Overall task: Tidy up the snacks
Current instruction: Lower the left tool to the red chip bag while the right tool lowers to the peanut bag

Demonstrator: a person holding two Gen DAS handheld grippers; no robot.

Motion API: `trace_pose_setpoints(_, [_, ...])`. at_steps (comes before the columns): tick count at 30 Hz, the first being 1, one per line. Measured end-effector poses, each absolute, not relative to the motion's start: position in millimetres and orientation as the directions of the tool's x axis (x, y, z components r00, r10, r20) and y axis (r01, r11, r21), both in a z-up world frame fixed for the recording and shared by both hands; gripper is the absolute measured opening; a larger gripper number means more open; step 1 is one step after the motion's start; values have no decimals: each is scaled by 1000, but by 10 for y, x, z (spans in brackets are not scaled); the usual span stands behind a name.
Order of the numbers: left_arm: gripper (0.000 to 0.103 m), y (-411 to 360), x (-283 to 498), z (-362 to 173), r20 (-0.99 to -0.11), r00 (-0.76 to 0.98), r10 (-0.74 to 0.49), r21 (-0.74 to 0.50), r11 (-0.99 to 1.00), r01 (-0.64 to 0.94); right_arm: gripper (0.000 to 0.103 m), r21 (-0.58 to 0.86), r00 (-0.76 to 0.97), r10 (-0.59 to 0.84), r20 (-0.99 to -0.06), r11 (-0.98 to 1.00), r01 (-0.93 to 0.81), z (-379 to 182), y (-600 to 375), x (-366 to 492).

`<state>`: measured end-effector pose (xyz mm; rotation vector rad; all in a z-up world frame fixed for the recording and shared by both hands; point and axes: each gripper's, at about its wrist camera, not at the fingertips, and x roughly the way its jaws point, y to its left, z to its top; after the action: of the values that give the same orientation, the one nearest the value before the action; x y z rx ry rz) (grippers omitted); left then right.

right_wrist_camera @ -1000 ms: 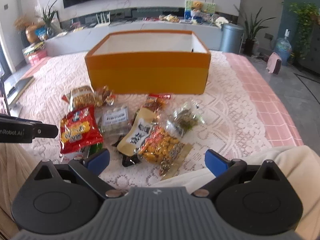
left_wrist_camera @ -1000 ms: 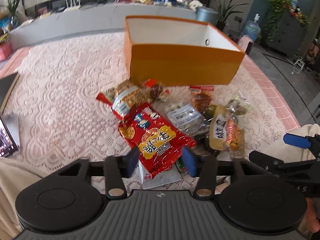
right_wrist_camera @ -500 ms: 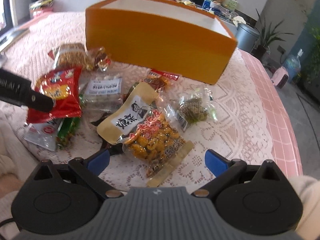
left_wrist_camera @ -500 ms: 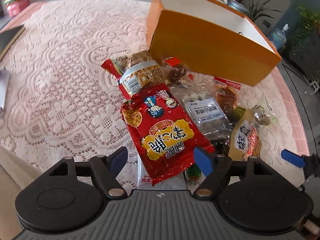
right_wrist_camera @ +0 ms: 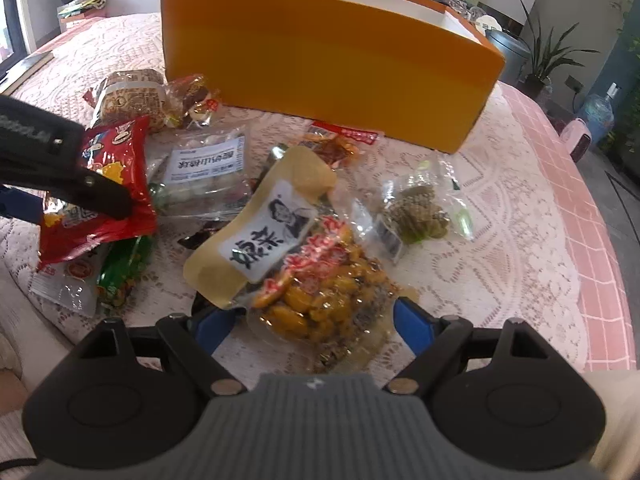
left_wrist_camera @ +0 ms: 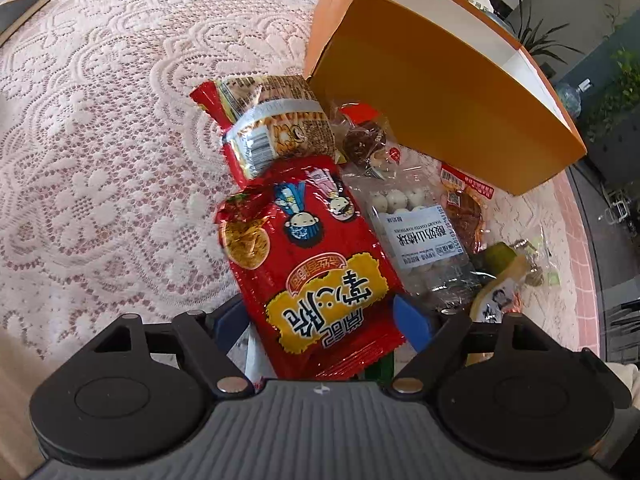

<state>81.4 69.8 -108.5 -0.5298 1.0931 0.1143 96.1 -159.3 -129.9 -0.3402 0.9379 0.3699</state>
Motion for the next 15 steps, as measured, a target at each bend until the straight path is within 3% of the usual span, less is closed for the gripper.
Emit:
trace_pose_setpoints(4, [96, 651, 829, -1093, -860, 486, -157, -347, 878, -330, 83, -103, 538, 180, -824, 885, -453, -1323, -1578, 973])
trace_pose_setpoints(6, [90, 635, 832, -1085, -858, 491, -150, -340, 883, -325, 82, -99, 537, 185, -823, 885, -456, -1322, -1582, 973])
trace_pose_setpoints(10, [79, 629, 796, -1055, -853, 499, -154, -343, 886, -313, 61, -102, 559, 193, -806, 886, -453, -1303, -1588, 932])
trace_pose_setpoints(15, [63, 627, 671, -970, -838, 526, -146, -343, 890, -300, 53, -151, 592, 174, -787, 876, -458, -1277, -1555, 853])
